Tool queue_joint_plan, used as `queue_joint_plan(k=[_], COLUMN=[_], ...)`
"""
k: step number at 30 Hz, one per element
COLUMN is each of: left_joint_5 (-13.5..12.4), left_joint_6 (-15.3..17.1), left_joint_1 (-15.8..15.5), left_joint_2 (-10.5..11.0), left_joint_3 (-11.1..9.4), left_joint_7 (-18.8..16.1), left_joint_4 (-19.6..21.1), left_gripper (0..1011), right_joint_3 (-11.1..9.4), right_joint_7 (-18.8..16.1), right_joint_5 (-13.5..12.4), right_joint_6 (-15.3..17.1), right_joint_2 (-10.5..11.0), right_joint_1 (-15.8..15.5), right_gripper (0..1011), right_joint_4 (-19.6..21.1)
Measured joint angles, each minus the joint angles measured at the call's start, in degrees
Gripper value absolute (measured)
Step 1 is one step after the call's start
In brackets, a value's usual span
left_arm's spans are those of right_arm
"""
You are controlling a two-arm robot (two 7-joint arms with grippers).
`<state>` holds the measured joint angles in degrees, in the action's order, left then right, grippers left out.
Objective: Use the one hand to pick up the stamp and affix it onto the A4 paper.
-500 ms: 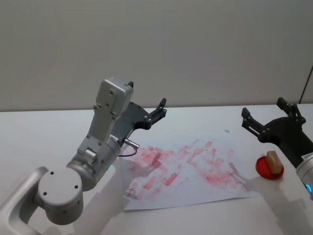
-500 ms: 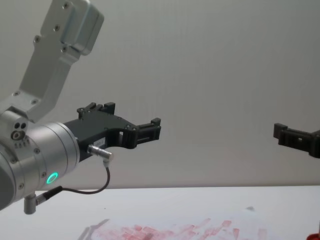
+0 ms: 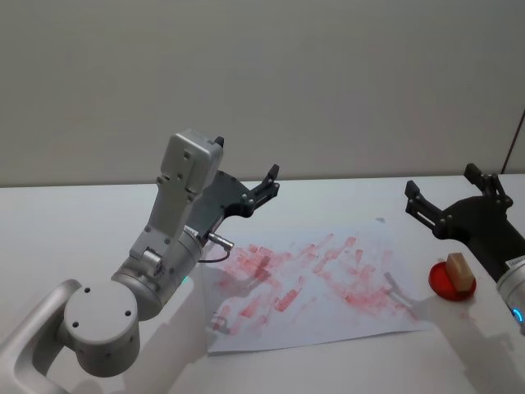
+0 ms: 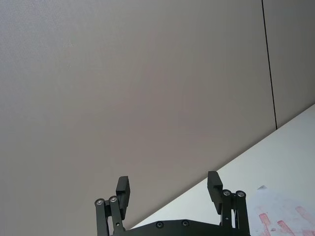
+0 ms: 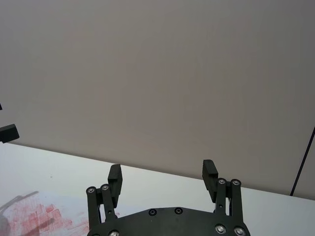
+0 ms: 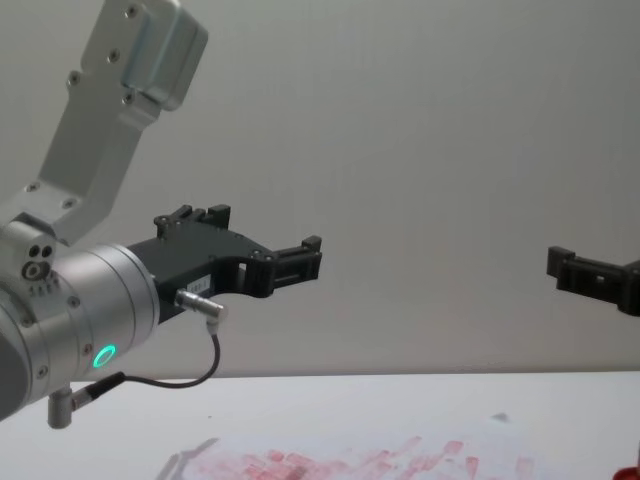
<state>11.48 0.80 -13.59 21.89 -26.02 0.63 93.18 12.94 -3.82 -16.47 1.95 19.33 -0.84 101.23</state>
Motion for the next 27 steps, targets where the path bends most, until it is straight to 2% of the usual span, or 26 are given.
queue_joint_plan(k=[27], left_joint_5=[0.0], left_joint_6=[0.0], left_joint_1=[0.0], left_joint_2=[0.0], left_joint_3=[0.0], left_joint_7=[0.0], left_joint_4=[0.0], left_gripper=[1001], right_joint_3=[0.0], right_joint_7=[0.0], right_joint_5=[0.0], right_joint_6=[0.0], right_joint_2=[0.0], right_joint_1=[0.0], right_gripper=[1001], right_joint_4=[0.0])
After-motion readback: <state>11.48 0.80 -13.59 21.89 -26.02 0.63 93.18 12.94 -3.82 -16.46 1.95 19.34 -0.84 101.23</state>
